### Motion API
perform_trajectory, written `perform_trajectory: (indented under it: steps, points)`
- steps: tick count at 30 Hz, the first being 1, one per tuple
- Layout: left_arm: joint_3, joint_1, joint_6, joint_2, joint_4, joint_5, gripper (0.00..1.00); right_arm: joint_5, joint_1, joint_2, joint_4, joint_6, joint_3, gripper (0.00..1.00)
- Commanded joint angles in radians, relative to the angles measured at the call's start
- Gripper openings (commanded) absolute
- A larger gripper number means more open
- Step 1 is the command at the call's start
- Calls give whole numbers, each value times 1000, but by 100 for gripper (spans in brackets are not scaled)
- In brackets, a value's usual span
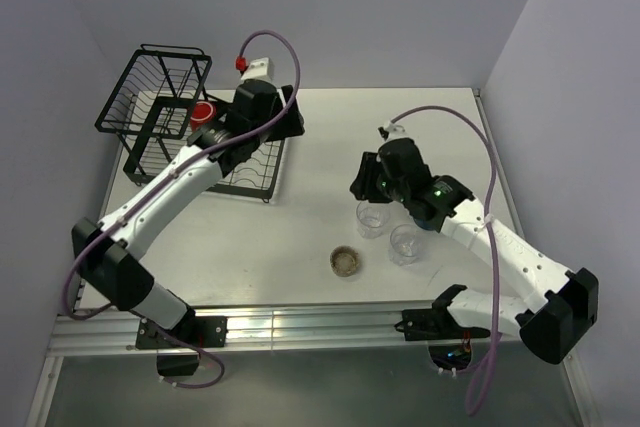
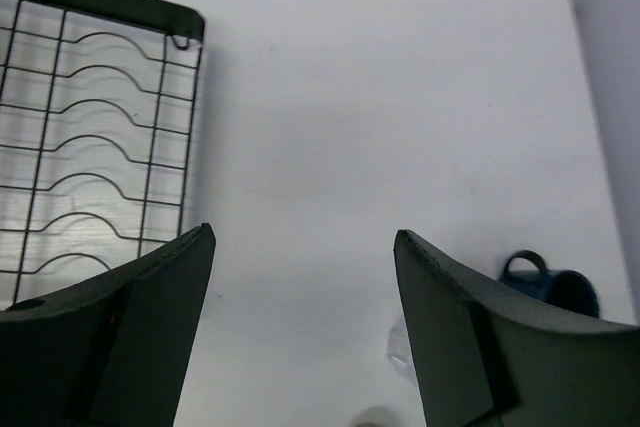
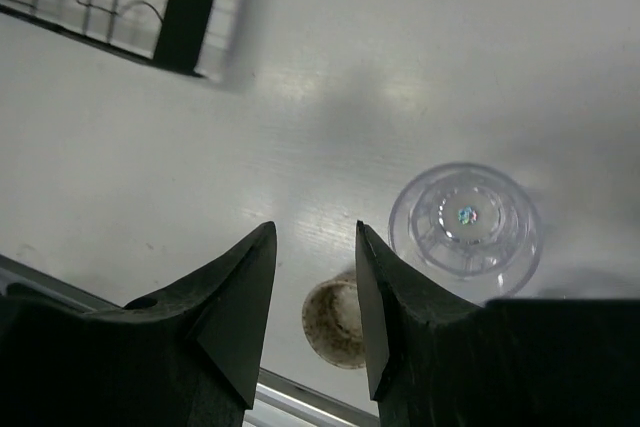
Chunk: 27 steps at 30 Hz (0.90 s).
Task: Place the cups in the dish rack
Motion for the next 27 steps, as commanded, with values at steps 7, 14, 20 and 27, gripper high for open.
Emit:
perform_trajectory:
  steps: [7,14,20,27]
  points:
    - [-105,-28,-30,-169,59,57,81,235,175,101,-26,101,-53,45]
    - [-137,-28,-24,-223,44,42,81,347,233,172,-78,145,-34,46]
    - [-154,-28,-21,-240,41,37,82,404,247,193,-100,179,-50,46]
    - [-161,-28,-21,-234,45,46,82,430,248,235,-95,193,-62,47]
